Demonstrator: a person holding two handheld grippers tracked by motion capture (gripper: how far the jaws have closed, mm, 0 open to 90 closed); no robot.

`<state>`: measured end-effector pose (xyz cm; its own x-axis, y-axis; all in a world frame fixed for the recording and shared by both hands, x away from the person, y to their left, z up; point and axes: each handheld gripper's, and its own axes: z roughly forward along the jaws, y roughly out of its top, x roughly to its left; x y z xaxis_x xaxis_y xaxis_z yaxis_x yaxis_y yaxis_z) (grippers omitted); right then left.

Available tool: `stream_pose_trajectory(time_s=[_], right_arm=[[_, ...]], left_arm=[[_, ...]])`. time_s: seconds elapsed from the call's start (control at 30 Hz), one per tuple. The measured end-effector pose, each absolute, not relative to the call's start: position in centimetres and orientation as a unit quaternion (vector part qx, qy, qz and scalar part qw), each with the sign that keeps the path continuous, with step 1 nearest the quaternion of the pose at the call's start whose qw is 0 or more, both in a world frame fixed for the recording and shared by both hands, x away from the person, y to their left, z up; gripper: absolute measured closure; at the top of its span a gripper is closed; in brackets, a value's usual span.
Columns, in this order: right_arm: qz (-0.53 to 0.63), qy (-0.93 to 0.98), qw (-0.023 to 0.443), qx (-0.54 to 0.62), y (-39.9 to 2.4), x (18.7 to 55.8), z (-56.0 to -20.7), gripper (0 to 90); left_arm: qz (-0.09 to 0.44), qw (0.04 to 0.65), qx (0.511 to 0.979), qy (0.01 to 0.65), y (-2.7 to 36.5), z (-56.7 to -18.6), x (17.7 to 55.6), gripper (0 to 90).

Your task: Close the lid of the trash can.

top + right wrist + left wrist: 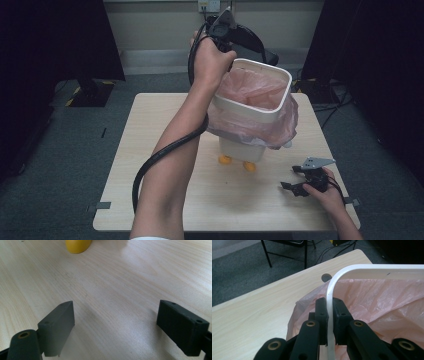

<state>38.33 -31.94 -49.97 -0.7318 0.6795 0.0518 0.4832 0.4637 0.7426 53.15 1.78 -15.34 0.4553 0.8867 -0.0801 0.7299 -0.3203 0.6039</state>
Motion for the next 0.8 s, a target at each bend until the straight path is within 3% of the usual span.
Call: stream_pose_trajectory(time_s=[0.63,0.8], right_arm=[[0.388,0.846,0.127,0.342,-31.9,38.4,-50.0,14.2],[0.384,0.848,0.13,0.341,-31.8,38.4,-50.0,14.2]], left_arm=[[0.113,0.282,0.784,0.541,1.1,-14.3,52.6,83.2],[0.102,0.275,0.778,0.555,0.7,-15.8,53.0,83.4]])
